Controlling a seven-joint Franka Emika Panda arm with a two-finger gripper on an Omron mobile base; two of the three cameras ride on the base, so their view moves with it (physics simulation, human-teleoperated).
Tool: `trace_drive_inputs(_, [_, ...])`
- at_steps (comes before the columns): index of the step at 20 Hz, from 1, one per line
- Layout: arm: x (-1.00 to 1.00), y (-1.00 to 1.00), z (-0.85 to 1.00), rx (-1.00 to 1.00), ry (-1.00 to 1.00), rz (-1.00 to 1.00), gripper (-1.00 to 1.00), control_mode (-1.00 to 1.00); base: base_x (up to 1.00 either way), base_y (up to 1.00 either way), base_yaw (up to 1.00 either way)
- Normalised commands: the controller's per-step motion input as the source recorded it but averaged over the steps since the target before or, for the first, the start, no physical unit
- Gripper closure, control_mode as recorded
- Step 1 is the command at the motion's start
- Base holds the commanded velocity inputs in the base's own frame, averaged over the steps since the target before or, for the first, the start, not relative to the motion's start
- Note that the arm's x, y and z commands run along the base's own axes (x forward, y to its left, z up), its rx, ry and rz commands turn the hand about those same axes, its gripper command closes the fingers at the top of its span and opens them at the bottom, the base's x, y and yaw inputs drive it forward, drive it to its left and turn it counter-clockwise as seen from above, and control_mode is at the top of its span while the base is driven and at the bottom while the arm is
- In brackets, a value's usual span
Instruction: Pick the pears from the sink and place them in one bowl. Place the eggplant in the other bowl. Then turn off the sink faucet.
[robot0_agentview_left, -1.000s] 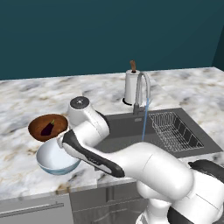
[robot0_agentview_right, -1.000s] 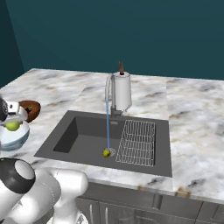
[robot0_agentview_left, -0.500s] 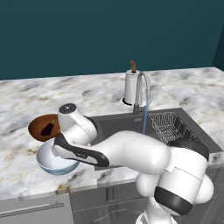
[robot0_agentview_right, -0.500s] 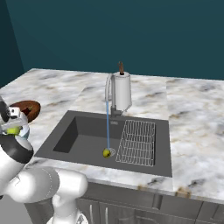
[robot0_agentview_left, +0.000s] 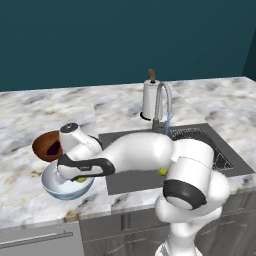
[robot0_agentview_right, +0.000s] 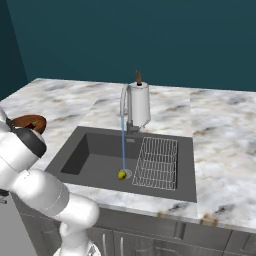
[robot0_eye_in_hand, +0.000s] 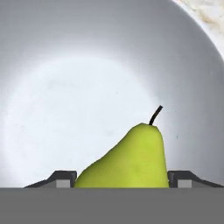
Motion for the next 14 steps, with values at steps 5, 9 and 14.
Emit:
trace_drive_inputs(5, [0.37, 0.8, -0.09, -0.16, 0.15, 0.0, 1.0, -1.0, 0.0, 0.0, 0.0])
trace_drive_inputs(9, [0.33, 0.45, -0.01, -0.16, 0.08, 0.0, -1.0, -1.0, 0.0, 0.0, 0.0])
trace_drive_inputs(14, [0.04, -0.06, 0.27, -0.01, 0.0, 0.05, -1.0, -1.0, 0.0, 0.0, 0.0])
